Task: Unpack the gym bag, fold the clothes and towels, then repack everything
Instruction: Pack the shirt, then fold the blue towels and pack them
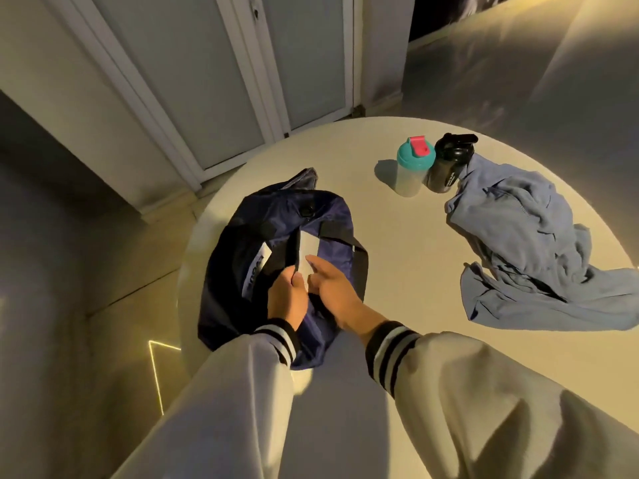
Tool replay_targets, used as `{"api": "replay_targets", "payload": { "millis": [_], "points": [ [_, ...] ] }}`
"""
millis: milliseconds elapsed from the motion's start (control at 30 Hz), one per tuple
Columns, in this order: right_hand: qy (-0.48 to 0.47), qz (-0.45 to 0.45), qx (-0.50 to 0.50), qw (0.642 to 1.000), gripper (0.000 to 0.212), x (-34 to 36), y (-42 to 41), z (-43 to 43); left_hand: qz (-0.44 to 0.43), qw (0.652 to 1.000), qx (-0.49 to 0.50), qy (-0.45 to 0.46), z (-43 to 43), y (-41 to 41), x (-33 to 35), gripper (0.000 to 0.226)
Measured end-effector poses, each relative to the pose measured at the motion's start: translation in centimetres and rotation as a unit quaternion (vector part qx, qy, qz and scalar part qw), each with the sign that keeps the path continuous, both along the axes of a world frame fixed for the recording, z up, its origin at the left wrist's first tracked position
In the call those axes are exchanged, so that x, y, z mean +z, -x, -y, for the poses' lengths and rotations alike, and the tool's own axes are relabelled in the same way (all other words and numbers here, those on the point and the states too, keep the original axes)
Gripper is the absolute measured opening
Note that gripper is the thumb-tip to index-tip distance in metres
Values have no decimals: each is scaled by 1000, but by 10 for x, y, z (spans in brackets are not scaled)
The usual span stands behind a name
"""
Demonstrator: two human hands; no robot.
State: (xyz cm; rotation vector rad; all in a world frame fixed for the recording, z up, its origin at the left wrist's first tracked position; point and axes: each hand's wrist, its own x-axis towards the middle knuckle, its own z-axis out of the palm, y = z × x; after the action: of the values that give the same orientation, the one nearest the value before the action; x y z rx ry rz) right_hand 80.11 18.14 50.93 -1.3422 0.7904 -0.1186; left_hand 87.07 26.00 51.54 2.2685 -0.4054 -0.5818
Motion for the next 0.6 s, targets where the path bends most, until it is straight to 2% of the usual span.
{"api": "replay_targets", "payload": {
  "millis": [100, 200, 233, 333, 400, 467, 600],
  "points": [
    [55, -14, 5, 998, 44, 5, 10, -3, 82, 997, 8, 15, -7, 3, 2, 47],
    [195, -32, -40, 979, 36, 14, 45, 4, 227, 969, -54, 79, 0, 36, 6, 47],
    [216, -38, -55, 974, 35, 15, 59, 9, 218, 968, -81, 95, 7, 51, 10, 43],
    [237, -82, -93, 964, 33, 19, 106, 25, 29, 987, -130, 91, 32, 101, 12, 35],
    [234, -110, -110, 960, 34, 20, 137, 39, -50, 985, -149, 74, 48, 129, 4, 35],
    [238, -122, -126, 955, 35, 18, 169, 52, -104, 977, -173, 71, 64, 154, -2, 35],
    [275, -157, -135, 939, 35, -1, 229, 86, -146, 950, -274, 38, 94, 205, -14, 41]
  ]
}}
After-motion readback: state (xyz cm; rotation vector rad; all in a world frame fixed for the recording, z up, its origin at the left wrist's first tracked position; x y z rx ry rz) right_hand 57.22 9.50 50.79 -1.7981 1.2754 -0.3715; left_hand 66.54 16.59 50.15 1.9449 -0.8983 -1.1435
